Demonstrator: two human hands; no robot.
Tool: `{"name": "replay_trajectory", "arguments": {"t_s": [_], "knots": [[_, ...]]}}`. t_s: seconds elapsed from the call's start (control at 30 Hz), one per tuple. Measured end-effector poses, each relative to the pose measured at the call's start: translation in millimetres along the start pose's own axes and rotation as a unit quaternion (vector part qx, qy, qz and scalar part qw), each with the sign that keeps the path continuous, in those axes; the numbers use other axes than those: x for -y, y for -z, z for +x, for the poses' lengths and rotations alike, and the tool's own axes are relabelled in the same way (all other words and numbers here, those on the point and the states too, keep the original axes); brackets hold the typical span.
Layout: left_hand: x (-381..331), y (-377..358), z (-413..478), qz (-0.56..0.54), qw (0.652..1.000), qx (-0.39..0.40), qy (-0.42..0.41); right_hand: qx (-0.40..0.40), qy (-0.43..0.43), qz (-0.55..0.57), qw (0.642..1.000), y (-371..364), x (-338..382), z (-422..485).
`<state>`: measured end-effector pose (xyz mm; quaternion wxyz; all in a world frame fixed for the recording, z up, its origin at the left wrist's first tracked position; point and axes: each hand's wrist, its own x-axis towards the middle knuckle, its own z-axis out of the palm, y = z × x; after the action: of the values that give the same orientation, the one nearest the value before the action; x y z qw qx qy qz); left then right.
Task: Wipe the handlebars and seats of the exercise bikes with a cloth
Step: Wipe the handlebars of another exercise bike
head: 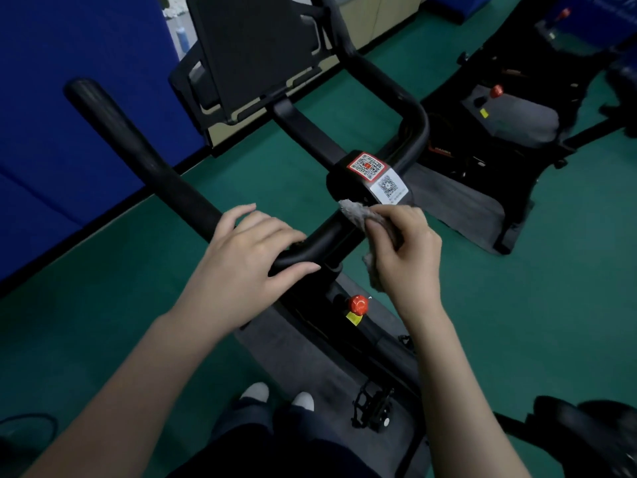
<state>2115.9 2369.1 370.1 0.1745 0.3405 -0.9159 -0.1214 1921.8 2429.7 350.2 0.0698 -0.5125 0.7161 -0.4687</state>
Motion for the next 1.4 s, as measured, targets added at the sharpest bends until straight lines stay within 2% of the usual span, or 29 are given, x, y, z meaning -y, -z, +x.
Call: {"name": "replay_trajectory", "arguments": {"t_s": [0.1,0.27,0.53,0.8,0.97,1.2,1.4], "knots": [[-2,0,6,-0.007,1.000,0.005,-0.019,-0.050,-0.054,0.020,0.997,11,-4,-15],[-1,0,12,-0.023,0.997,0.017,-0.066,-0.081,-0.106,-0.015,0.991,27,-5,-55],[-20,-4,21,-0.059,0.979,0.060,-0.187,-0.163,-0.217,-0.067,0.960,44,7,-125],[-49,-32,9,-0.101,0.934,0.135,-0.314,-0.268,-0.318,-0.111,0.902,51,27,-194],[-67,-54,-8,-0.090,0.904,0.186,-0.373,-0.323,-0.368,-0.115,0.864,50,41,-238],[-96,-78,-35,-0.071,0.869,0.246,-0.423,-0.391,-0.424,-0.106,0.810,63,48,-293],[-128,-107,-65,-0.037,0.847,0.291,-0.443,-0.410,-0.447,-0.081,0.791,76,44,-340]]}}
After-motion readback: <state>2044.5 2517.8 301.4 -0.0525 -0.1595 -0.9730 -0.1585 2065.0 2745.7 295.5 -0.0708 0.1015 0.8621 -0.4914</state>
